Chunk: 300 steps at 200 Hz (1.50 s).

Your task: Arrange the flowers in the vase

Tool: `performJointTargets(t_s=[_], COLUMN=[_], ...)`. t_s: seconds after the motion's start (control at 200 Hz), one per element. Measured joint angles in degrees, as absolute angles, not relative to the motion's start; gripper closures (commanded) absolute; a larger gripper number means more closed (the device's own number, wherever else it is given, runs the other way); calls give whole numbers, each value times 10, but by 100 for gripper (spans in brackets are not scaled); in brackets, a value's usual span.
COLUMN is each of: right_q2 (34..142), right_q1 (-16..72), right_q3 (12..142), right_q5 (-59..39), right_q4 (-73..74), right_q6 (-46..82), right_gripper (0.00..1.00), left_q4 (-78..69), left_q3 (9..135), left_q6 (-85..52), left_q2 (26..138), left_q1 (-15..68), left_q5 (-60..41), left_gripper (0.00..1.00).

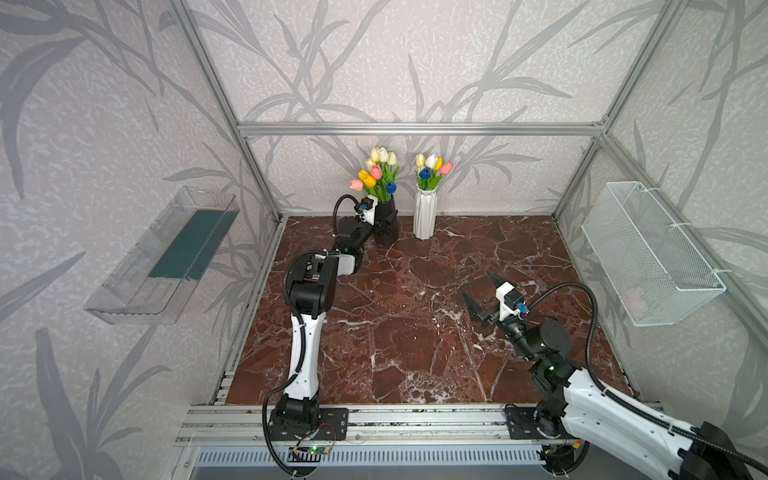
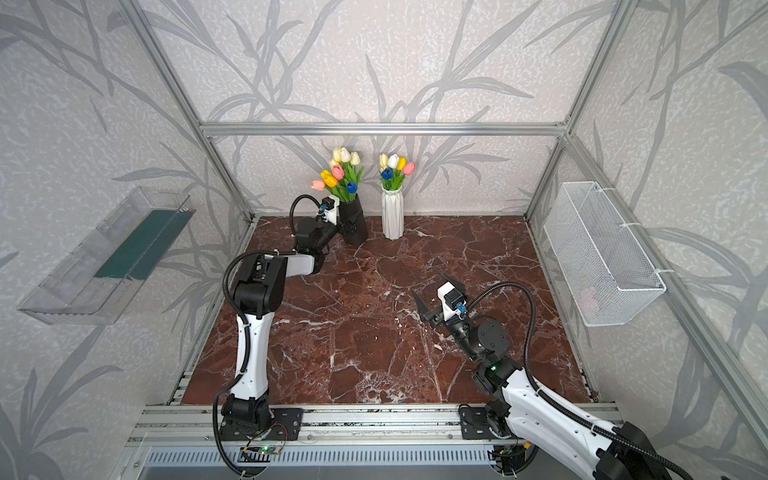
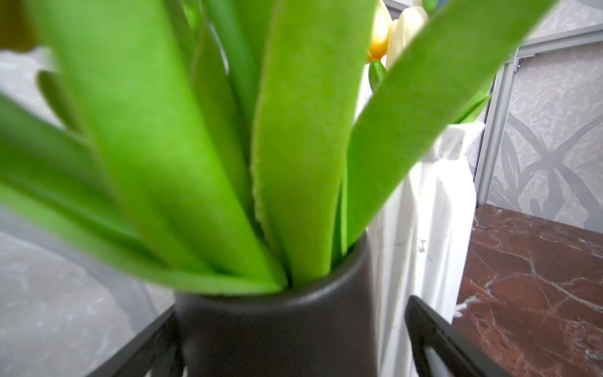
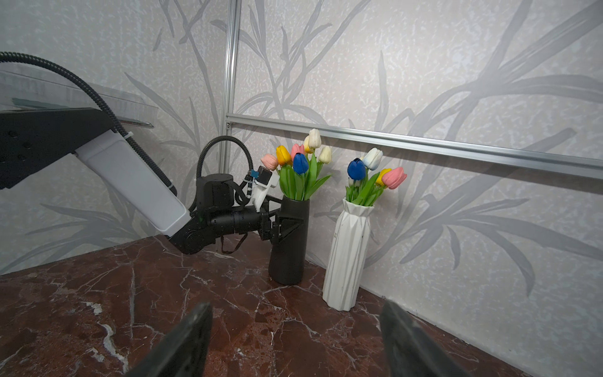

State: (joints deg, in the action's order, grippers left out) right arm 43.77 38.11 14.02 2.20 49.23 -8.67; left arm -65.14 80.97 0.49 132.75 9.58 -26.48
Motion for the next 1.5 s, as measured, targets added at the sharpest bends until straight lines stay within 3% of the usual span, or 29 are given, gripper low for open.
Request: performJointTargets(t_s=[0.155, 0.32, 0.425, 0.535, 0.635, 0.745, 0.94, 1.175, 1.375, 1.5], right_q2=[452, 552, 643, 709, 732, 743, 800, 905, 924, 913], right_q1=[381, 371, 345, 322, 289, 238, 186, 110, 87, 82], right_q3=[141, 173, 203, 195, 181, 174, 157, 151, 179, 204], right_q5=[52, 189, 279, 350, 359, 341, 283, 178, 147, 144], right_q4=[502, 503, 490, 489, 476, 465, 528, 650, 596, 594], right_q6=[-97, -126, -146, -161, -151, -120, -109, -83, -52, -41], right_gripper=[10, 0, 1, 1, 1, 1, 1, 0, 1, 1], left_q4=[-694, -738, -721, -598, -461, -425, -387, -632, -733, -632], left_q3=[641, 405, 276, 239, 240, 201, 165, 66, 93, 176], left_q6=[25, 46, 38, 23, 2, 4, -4, 37, 43, 16], left_q2=[1235, 1080, 934, 779, 659, 592, 646, 825, 932, 913], left_q1=[95, 103, 133, 191, 217, 210, 146, 111, 75, 39], left_q5=[-233, -158, -32, 143, 251, 346, 393, 277, 223, 206], left_gripper=[1, 1, 2, 2, 2, 2, 1, 1, 0, 1])
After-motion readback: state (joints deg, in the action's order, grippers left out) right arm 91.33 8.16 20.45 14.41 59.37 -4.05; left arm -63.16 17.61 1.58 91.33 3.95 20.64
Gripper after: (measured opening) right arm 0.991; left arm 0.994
